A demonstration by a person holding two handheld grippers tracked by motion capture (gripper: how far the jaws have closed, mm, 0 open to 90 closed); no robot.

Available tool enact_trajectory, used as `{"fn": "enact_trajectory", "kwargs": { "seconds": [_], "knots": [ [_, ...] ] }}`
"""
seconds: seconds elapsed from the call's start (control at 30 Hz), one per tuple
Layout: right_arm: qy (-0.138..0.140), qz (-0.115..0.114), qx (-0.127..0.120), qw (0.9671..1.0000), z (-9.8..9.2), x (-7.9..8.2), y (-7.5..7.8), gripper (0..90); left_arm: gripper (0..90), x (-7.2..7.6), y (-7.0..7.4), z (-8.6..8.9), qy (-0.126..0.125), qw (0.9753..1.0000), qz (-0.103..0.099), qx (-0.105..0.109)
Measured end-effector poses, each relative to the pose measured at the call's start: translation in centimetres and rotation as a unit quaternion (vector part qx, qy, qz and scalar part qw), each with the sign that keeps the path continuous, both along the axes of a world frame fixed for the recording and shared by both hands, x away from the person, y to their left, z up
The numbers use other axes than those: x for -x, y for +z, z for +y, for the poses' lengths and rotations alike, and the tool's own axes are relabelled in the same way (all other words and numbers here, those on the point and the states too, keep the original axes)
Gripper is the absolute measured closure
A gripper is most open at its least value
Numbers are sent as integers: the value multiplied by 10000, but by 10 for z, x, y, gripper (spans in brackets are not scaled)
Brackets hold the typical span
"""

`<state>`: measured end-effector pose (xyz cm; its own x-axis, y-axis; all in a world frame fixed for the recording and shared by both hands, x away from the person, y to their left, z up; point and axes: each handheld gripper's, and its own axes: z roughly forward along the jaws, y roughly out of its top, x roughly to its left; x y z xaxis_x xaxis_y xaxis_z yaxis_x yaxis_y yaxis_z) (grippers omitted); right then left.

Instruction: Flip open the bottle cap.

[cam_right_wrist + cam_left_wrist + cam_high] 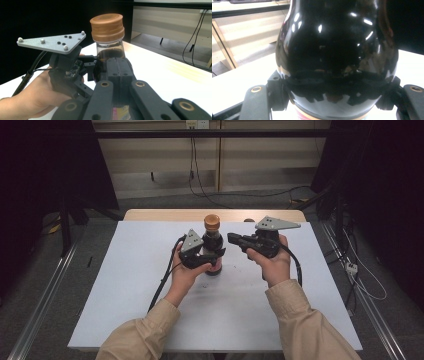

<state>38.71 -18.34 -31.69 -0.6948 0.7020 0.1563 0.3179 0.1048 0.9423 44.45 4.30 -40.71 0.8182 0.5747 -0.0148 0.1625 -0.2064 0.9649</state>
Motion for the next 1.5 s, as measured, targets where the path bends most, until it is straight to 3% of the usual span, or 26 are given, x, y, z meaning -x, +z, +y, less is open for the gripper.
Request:
{"fn": "enact_trajectory", "kwargs": {
  "seconds": [0.07,0.13,0.17,0.47,1.07,1.5],
  "knots": [
    [51,65,148,9999,0,-5,1,900,296,-2,-1,1,-24,10000,8,41],
    [77,73,104,9999,-1,-6,2,900,296,-2,-1,1,-40,10000,-2,26],
    [78,78,-53,9999,-4,-8,4,900,297,-1,0,0,-38,10000,-3,3],
    [129,-38,244,9996,5,-4,13,900,298,1,-1,-1,-11,10000,-12,46],
    [149,-121,398,9990,6,-7,19,900,299,2,-2,0,-4,10000,-61,31],
    [207,-132,544,9982,19,-17,24,900,300,1,-3,0,-5,9999,-43,114]
  ]
}}
